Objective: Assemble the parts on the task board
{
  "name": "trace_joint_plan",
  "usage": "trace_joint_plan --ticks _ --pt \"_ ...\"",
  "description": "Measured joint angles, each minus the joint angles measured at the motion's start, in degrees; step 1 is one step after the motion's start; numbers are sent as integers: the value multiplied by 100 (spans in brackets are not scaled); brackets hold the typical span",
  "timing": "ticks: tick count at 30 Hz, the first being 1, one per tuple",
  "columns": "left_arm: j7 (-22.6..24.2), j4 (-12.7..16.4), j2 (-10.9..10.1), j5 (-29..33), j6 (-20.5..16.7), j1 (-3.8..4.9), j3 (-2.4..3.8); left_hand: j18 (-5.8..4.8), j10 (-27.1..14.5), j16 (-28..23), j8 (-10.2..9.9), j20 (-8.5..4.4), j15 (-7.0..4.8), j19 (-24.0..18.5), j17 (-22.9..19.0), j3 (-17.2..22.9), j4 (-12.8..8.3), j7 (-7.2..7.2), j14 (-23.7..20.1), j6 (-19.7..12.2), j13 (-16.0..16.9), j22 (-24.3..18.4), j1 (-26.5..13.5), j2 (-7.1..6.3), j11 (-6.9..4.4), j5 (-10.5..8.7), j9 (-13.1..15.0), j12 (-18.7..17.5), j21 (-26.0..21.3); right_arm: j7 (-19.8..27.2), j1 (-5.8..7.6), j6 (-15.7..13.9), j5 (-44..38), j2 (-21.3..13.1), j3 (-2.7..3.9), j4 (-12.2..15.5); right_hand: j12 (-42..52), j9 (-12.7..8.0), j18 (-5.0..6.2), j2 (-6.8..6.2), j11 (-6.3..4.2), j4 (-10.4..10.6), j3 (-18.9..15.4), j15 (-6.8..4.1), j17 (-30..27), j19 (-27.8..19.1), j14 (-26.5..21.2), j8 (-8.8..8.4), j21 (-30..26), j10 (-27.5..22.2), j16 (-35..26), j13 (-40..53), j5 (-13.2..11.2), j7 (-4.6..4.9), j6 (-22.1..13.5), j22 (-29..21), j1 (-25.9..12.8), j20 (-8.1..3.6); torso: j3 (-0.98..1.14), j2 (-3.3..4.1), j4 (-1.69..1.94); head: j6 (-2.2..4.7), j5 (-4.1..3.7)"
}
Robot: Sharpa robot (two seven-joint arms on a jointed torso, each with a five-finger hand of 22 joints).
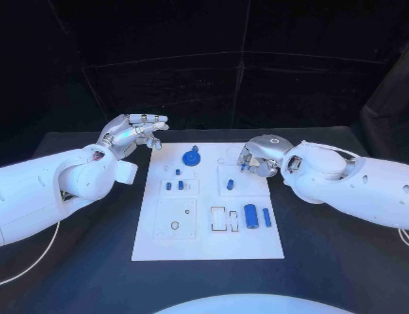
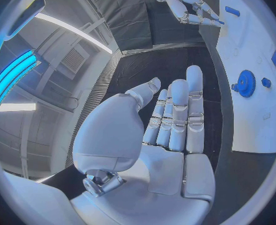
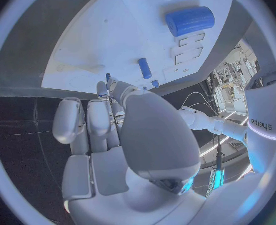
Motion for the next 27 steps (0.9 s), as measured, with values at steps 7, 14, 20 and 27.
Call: trace_joint_plan --ticks 7,14,20,27 --pt "-9 11 -19 1 0 0 0 -1 -20 0 0 0 0 0 0 0 0 0 0 0 0 -7 0 0 20 0 0 0 0 -12 2 -137 129 -132 7 542 -22 0 0 -42 0 -44 90 0 0 0 0 0 0 0 0 0 0 0 0 13 -48 0 -1 0 1 -10 58" --pt "-11 30 -6 2 -1 1 0 -1 -20 0 0 0 0 0 0 0 0 0 0 0 0 -7 0 0 20 0 1 0 0 37 2 -239 258 221 9 824 -25 -2 0 -38 1 -86 132 0 1 0 0 0 0 -1 0 -1 0 0 -1 20 -98 0 -4 0 15 -25 143" --pt "-11 51 26 3 -1 1 0 -1 -20 0 0 0 0 0 -7 -16 -16 0 0 0 0 -7 3 3 20 0 -4 0 0 124 -13 -260 322 637 8 805 -26 -2 1 -38 1 -106 184 0 -6 0 0 0 0 -1 21 -5 0 0 -1 20 -98 0 -10 1 21 -90 331" --pt "-11 74 37 4 -2 2 0 -1 -20 0 0 0 0 0 -7 -16 -16 0 0 0 0 -6 3 3 20 0 -4 0 0 233 -311 -242 331 1069 -6 584 -26 -4 0 -38 1 -115 194 0 -6 0 0 -1 0 -2 21 -5 0 21 -23 27 -144 0 -14 4 12 -164 552"
